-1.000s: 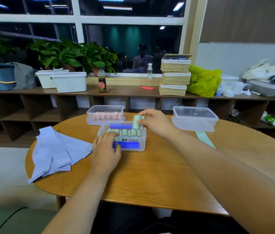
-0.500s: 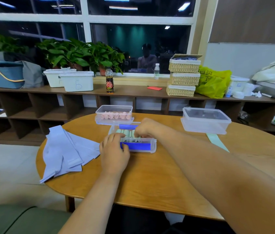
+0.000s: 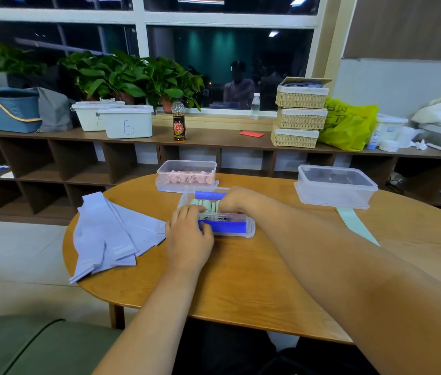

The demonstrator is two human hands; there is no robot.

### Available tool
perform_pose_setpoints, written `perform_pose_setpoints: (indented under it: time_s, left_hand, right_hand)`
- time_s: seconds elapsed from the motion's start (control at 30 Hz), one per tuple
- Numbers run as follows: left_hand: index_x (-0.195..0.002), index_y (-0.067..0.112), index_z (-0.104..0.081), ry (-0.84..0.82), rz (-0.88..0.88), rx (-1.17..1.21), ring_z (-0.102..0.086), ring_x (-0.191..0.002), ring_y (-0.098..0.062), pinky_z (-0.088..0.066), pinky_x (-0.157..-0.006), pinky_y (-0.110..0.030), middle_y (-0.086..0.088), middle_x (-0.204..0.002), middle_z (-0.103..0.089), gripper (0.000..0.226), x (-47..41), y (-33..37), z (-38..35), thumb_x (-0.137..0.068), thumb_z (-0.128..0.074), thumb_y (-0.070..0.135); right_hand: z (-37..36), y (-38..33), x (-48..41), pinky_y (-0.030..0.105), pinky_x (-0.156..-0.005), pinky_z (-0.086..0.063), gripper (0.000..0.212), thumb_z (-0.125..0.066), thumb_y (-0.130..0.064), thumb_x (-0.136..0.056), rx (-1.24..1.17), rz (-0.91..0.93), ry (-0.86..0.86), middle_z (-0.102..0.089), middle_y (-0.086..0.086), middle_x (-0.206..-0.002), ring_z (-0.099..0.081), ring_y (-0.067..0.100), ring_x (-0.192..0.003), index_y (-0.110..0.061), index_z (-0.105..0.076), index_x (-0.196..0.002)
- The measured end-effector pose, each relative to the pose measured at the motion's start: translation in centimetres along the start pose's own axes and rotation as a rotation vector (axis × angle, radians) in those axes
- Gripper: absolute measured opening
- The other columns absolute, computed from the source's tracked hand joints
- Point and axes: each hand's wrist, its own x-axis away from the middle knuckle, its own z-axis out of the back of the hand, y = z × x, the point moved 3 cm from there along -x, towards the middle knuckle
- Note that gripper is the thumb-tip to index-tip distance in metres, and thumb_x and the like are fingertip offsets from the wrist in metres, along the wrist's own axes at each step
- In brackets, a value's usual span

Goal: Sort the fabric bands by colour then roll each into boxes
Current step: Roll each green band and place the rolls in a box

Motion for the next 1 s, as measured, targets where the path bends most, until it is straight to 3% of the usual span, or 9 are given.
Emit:
perform_pose_setpoints:
  time_s: [0.1,0.27,0.37,0.53,0.63,0.8,0.9,1.0]
  left_hand:
    - [-0.128,0.029,-0.063,0.001,0.005,0.002,-0.047,-0.132,-0.012,-0.046,-0.108,-0.039,0.01,-0.133,-0.062,0.031,0.0,0.1,0.0,-0.097,-0.067,0.024]
    - [-0.129,0.029,-0.062,0.001,-0.001,-0.011,-0.047,-0.133,-0.012,-0.046,-0.109,-0.04,0.01,-0.133,-0.062,0.033,0.1,0.2,0.1,-0.097,-0.067,0.023]
    - [-0.129,0.028,-0.062,0.001,-0.006,-0.027,-0.047,-0.132,-0.012,-0.045,-0.109,-0.039,0.009,-0.133,-0.062,0.033,0.1,0.3,0.0,-0.097,-0.067,0.024]
    - [-0.129,0.028,-0.061,0.004,-0.022,-0.04,-0.047,-0.131,-0.011,-0.043,-0.109,-0.037,0.009,-0.133,-0.061,0.033,0.1,0.3,-0.1,-0.097,-0.066,0.023]
    - [-0.128,0.026,-0.062,0.015,-0.064,-0.049,-0.048,-0.13,-0.014,-0.043,-0.11,-0.038,0.008,-0.131,-0.061,0.035,0.3,0.8,-0.1,-0.094,-0.067,0.02]
    - [-0.117,0.026,-0.062,0.017,-0.279,-0.061,-0.055,-0.115,-0.013,-0.044,-0.098,-0.031,0.009,-0.119,-0.063,0.029,1.2,2.8,-0.5,-0.089,-0.066,0.017]
    - [-0.11,0.024,-0.063,-0.048,-0.461,-0.036,-0.056,-0.108,-0.013,-0.047,-0.093,-0.03,0.01,-0.109,-0.062,0.021,2.0,4.3,-1.4,-0.09,-0.062,0.016]
    - [-0.107,0.023,-0.065,-0.119,-0.639,-0.025,-0.056,-0.105,-0.016,-0.048,-0.09,-0.037,0.01,-0.107,-0.063,0.019,3.0,6.3,-3.1,-0.091,-0.059,0.015]
  right_hand:
    - [-0.1,-0.1,-0.1,0.031,-0.068,-0.044,0.013,-0.061,-0.025,-0.101,0.061,0.014,0.012,-0.053,0.005,-0.087,-0.054,0.021,-0.089,-0.016,-0.055,-0.096]
    - [0.0,-0.1,-0.1,0.031,-0.077,-0.049,0.017,-0.065,-0.026,-0.101,0.093,0.029,0.055,-0.054,0.005,-0.088,-0.057,0.02,-0.091,-0.014,-0.055,-0.094]
    - [0.1,0.1,-0.3,0.03,-0.071,-0.047,0.027,-0.07,-0.027,-0.098,0.102,0.037,0.091,-0.056,0.004,-0.088,-0.055,0.017,-0.078,-0.016,-0.05,-0.083]
    - [0.2,0.5,0.0,0.027,-0.058,-0.042,0.027,-0.074,-0.031,-0.095,0.062,0.093,0.137,-0.059,0.002,-0.083,-0.054,0.015,-0.071,-0.017,-0.055,-0.082]
    - [0.4,1.8,1.0,0.029,-0.057,-0.044,0.029,-0.077,-0.032,-0.093,-0.089,0.207,0.213,-0.064,0.003,-0.074,-0.055,0.015,-0.065,-0.013,-0.067,-0.073]
    - [0.4,8.0,5.0,0.026,-0.062,-0.043,0.027,-0.07,-0.032,-0.097,-0.252,0.35,0.414,-0.065,-0.005,-0.07,-0.057,0.008,-0.067,-0.018,-0.078,-0.075]
    - [-0.6,13.8,7.6,0.02,-0.069,-0.043,0.02,-0.068,-0.03,-0.101,-0.289,0.319,0.46,-0.065,-0.009,-0.082,-0.059,0.005,-0.076,-0.022,-0.079,-0.086]
    - [-1.9,19.7,8.8,0.023,-0.081,-0.051,0.012,-0.066,-0.028,-0.102,-0.278,0.236,0.453,-0.066,-0.012,-0.096,-0.064,0.007,-0.088,-0.031,-0.077,-0.102]
